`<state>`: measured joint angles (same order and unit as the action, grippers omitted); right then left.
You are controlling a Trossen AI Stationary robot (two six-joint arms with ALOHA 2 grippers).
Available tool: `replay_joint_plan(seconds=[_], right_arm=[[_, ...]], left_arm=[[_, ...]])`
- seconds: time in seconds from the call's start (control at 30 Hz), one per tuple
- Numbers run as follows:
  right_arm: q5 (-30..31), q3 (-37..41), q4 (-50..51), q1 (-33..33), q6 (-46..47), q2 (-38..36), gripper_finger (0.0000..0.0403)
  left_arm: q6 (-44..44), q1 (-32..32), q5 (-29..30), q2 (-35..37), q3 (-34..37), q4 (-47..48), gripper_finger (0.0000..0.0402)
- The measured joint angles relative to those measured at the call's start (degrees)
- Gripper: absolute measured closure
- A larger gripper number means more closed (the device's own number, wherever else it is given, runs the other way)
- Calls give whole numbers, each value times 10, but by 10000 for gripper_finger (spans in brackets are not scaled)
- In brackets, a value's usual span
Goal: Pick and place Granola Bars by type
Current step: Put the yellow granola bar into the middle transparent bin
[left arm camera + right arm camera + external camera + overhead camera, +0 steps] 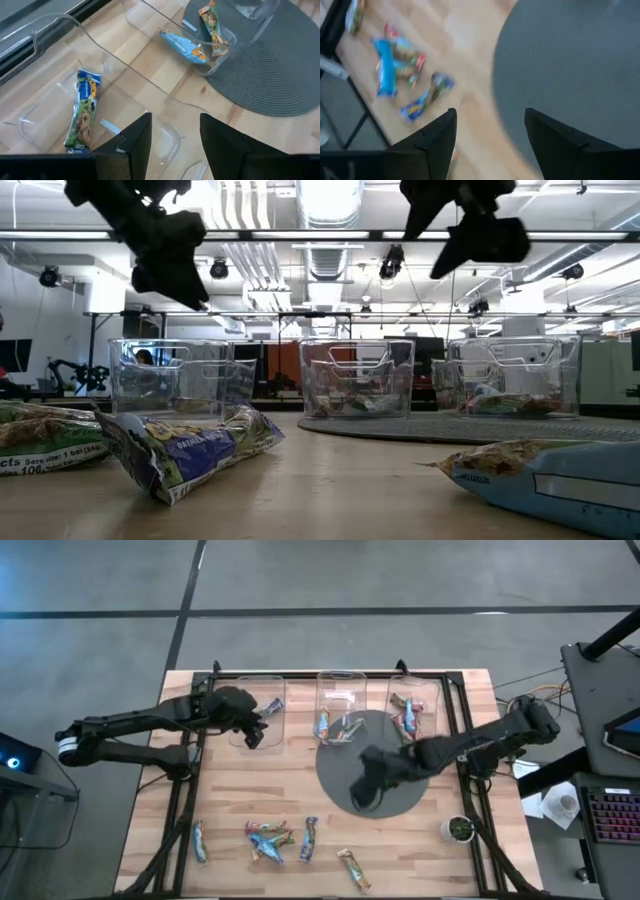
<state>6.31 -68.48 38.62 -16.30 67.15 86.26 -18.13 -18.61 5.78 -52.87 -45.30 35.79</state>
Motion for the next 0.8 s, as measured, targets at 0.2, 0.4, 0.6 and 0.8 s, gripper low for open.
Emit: replay_joint_plan(seconds=[0.2, 0.4, 0.6, 0.8], right_arm=[[-59, -39, -8, -58, 65, 102, 179], [-79, -119, -7, -98, 92, 197, 179], [-79, -211, 40, -141, 125, 274, 179], [-79, -283, 48, -182, 194, 351, 179]], left_arm=[[1, 0, -15, 25, 6, -5, 252], [5, 1, -35, 43, 5, -2, 252], [18, 5, -48, 60, 5, 5, 252], [22, 7, -49, 73, 5, 14, 252]])
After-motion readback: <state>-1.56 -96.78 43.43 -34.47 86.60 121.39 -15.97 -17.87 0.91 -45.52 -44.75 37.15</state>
